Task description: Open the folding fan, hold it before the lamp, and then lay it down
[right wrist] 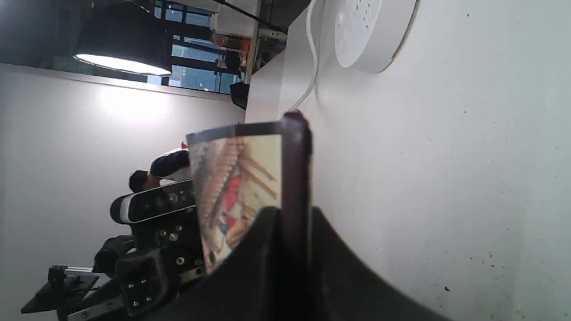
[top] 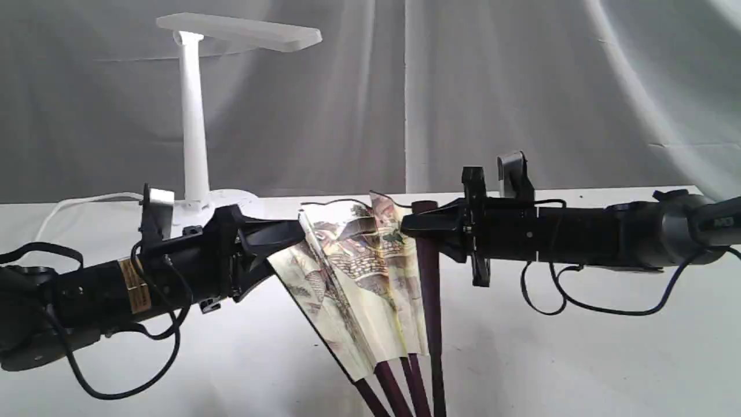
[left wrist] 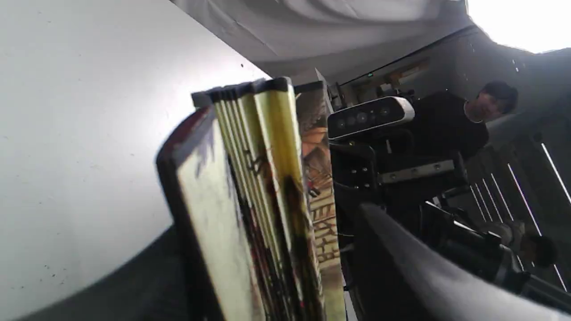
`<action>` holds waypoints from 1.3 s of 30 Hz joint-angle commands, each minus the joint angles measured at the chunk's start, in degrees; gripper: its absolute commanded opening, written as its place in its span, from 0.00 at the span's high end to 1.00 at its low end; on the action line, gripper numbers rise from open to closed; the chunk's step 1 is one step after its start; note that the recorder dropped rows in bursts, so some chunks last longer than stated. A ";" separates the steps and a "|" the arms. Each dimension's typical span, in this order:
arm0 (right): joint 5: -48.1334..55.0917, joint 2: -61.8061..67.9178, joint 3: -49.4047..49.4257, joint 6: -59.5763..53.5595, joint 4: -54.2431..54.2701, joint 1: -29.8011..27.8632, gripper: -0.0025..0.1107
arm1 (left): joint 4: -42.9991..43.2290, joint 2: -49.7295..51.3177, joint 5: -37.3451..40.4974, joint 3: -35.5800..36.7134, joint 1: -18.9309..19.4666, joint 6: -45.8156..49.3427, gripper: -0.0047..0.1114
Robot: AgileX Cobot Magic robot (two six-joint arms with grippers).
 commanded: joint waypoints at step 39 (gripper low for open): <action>-0.63 -4.39 -2.89 7.83 1.51 -0.02 0.98 | -2.97 -0.87 -3.62 -0.25 3.63 -14.72 0.96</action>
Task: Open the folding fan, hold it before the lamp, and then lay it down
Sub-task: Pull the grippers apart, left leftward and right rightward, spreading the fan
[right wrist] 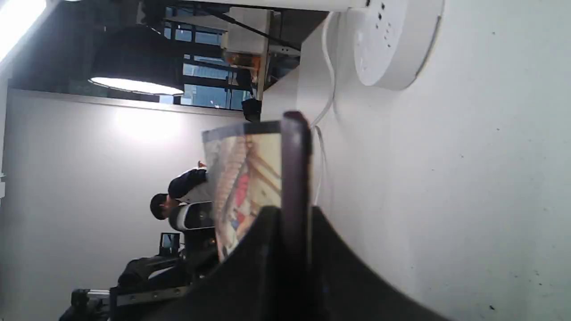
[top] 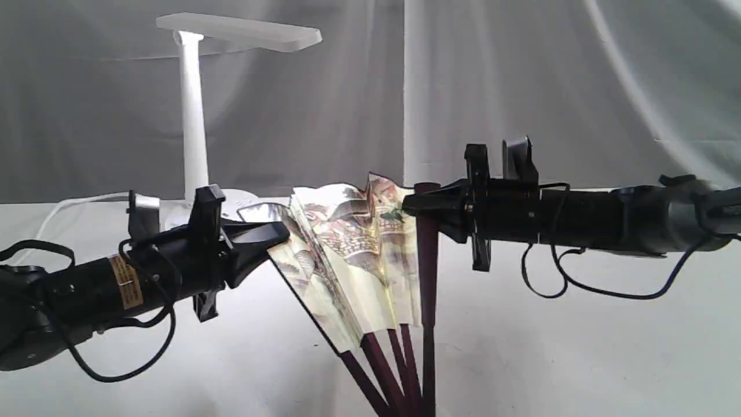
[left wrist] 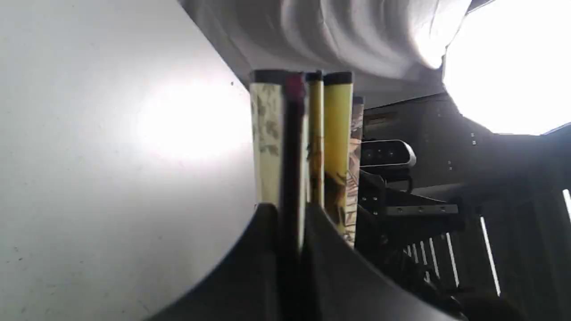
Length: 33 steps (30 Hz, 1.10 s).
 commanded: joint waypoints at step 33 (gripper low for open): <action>0.63 -1.31 -10.15 15.41 -4.98 -5.30 0.98 | -10.47 -0.87 -2.83 -0.25 6.11 -9.40 0.96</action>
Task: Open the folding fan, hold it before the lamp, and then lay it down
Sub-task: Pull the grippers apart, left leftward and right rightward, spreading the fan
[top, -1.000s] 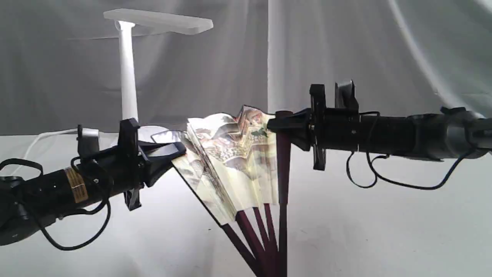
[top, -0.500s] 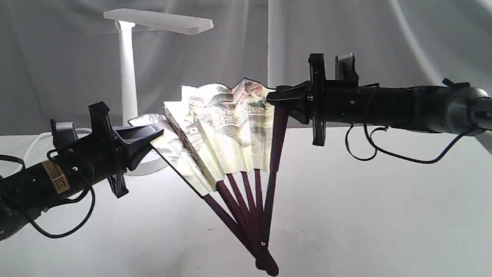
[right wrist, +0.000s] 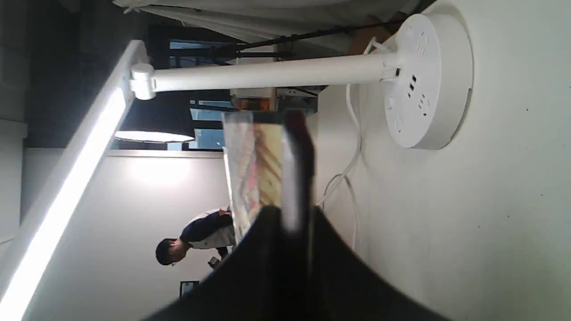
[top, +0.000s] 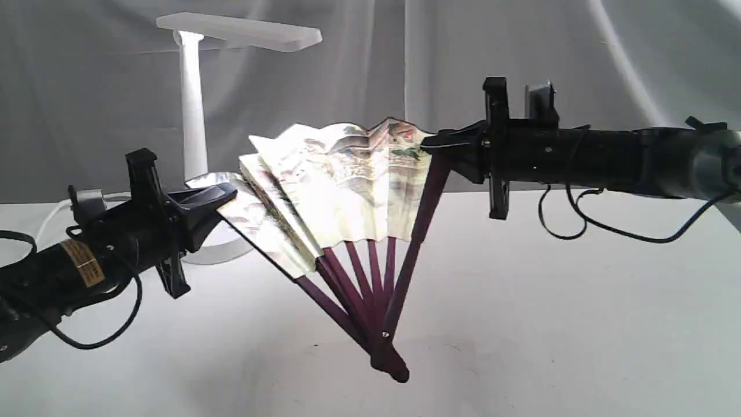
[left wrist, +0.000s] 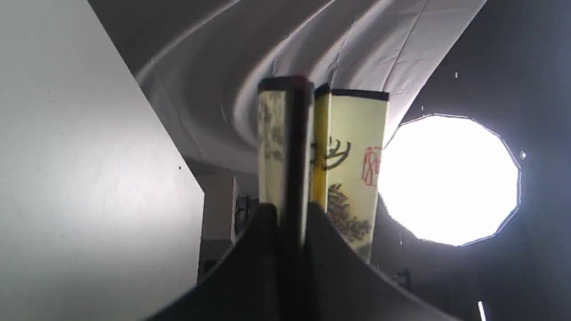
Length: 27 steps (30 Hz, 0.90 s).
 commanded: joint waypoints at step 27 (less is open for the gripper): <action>3.55 4.34 -0.13 -6.10 -1.26 -14.31 0.98 | 8.70 -0.59 -2.24 -0.25 10.43 -2.40 0.96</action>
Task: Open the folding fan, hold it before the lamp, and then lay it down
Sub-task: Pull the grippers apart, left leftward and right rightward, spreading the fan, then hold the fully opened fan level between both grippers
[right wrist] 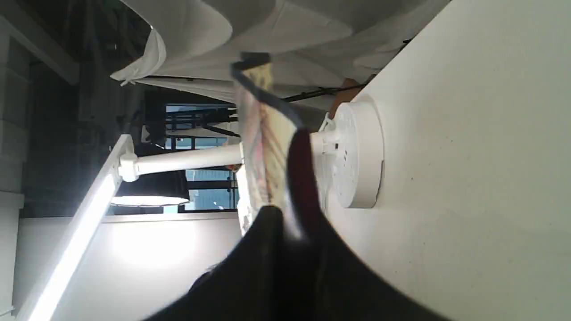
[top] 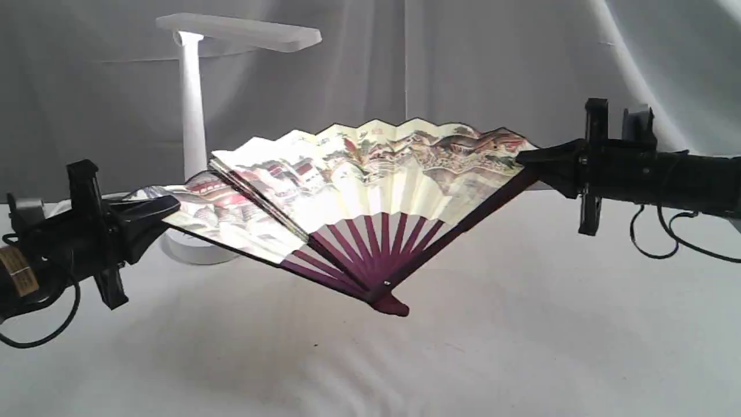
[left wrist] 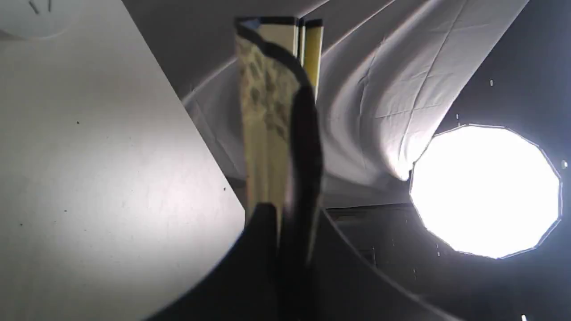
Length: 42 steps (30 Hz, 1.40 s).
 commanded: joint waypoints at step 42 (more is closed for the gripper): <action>0.34 -0.14 11.25 -10.76 5.37 -11.53 0.98 | 3.64 -0.59 -3.66 3.08 7.75 -2.74 0.96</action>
